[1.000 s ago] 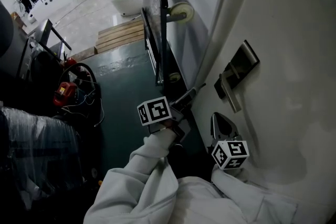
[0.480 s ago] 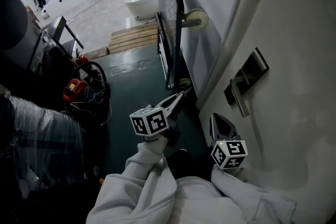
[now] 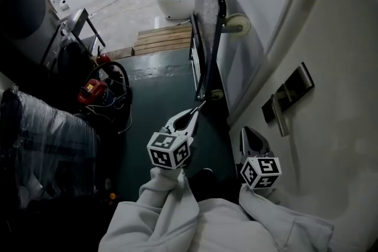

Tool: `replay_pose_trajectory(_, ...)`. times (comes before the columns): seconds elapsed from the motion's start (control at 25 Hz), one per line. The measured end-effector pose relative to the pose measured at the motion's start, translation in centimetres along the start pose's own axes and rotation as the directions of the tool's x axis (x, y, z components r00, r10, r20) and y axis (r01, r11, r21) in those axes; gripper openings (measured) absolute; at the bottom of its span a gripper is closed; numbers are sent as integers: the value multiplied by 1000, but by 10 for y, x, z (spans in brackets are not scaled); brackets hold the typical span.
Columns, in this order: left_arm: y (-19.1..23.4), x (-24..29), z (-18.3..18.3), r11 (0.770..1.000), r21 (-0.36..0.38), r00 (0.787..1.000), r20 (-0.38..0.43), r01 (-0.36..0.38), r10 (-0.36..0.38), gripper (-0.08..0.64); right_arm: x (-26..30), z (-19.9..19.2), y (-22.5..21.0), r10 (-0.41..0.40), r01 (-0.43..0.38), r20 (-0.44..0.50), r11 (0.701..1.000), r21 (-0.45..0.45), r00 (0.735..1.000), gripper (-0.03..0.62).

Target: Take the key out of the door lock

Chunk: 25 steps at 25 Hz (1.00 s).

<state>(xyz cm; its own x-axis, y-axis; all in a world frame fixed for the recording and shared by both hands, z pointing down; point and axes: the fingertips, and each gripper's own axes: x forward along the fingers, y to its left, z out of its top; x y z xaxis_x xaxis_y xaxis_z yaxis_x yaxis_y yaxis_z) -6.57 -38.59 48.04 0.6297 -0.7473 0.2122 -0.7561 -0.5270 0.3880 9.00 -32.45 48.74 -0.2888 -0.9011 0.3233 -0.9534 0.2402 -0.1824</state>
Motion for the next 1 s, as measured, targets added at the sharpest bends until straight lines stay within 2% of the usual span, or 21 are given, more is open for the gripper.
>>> replay_pose_trajectory(0.16,14,-19,-6,996,61,998,36,-59,57,26,7,1,11,34,-34,-7,999,-38,999,51)
replay_pose_trajectory(0.28,18,-30,-4,986,138,993,82,-97,87,27,13,4,15,50,-50,-6,997,-61,999,51)
replay_pose_trajectory(0.36,17,-36,-1,978,184,990,110,-103,83,26,16,7,17,59,-59,-3,996,-73,998,51)
replay_pose_trajectory(0.52,17,-40,-1,977,194,988,138,-92,66,26,22,12,19,79,-79,2,992,-102,997,51)
replay_pose_trajectory(0.68,11,-44,-4,967,245,988,148,-70,35,26,24,19,24,105,-103,11,986,-134,994,51)
replay_pose_trajectory(0.76,10,-46,-5,966,248,988,151,-71,34,26,24,23,26,114,-110,18,983,-144,993,51)
replay_pose_trajectory(1.0,21,-53,-8,975,179,982,160,-131,103,26,24,23,22,108,-104,19,983,-149,994,51)
